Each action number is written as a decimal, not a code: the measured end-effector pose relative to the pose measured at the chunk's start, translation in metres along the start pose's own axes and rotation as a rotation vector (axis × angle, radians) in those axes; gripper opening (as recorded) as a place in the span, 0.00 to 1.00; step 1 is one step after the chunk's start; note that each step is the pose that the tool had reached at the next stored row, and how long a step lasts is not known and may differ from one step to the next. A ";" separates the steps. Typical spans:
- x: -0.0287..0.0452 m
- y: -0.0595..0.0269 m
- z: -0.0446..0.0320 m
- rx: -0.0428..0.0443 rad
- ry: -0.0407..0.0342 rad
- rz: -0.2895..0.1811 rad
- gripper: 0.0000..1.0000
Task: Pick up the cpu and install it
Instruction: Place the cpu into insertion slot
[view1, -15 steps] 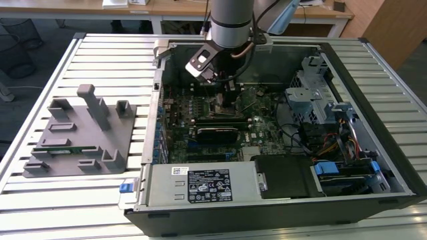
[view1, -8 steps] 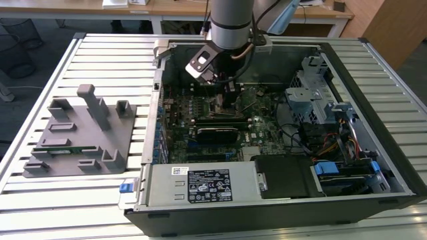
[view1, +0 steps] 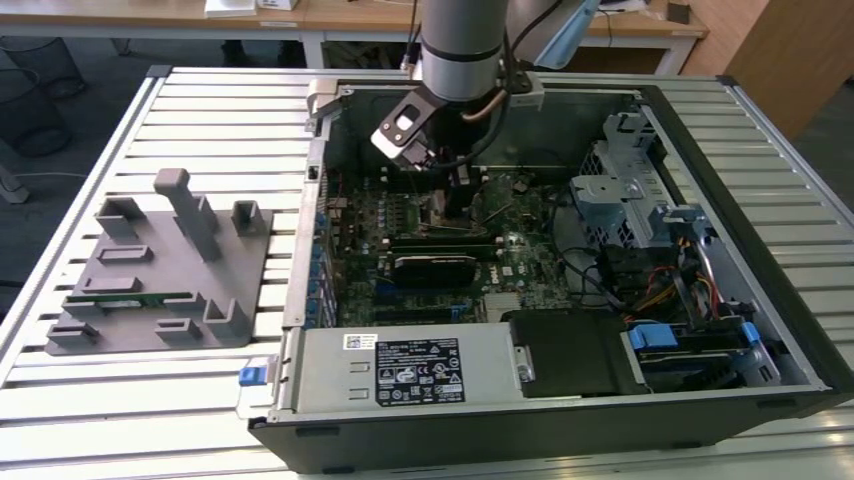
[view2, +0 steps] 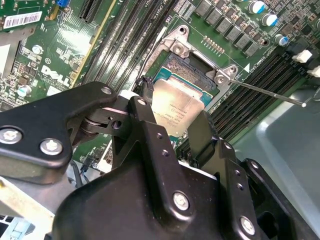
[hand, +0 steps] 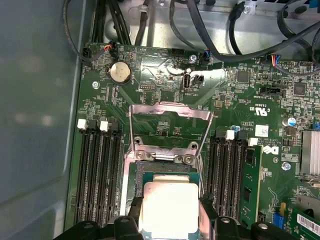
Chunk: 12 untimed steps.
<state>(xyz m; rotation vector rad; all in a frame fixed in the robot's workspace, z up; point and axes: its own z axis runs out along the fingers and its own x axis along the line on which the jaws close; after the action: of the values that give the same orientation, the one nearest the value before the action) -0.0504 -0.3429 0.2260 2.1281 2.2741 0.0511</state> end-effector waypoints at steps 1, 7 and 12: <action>0.0000 0.0000 0.0003 0.0000 0.0001 0.000 0.53; 0.0000 -0.0001 0.0021 -0.0001 0.0002 0.000 0.53; 0.0000 -0.0002 0.0039 0.0000 0.0001 0.000 0.53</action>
<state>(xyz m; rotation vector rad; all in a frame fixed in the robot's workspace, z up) -0.0504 -0.3429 0.2221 2.1282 2.2740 0.0512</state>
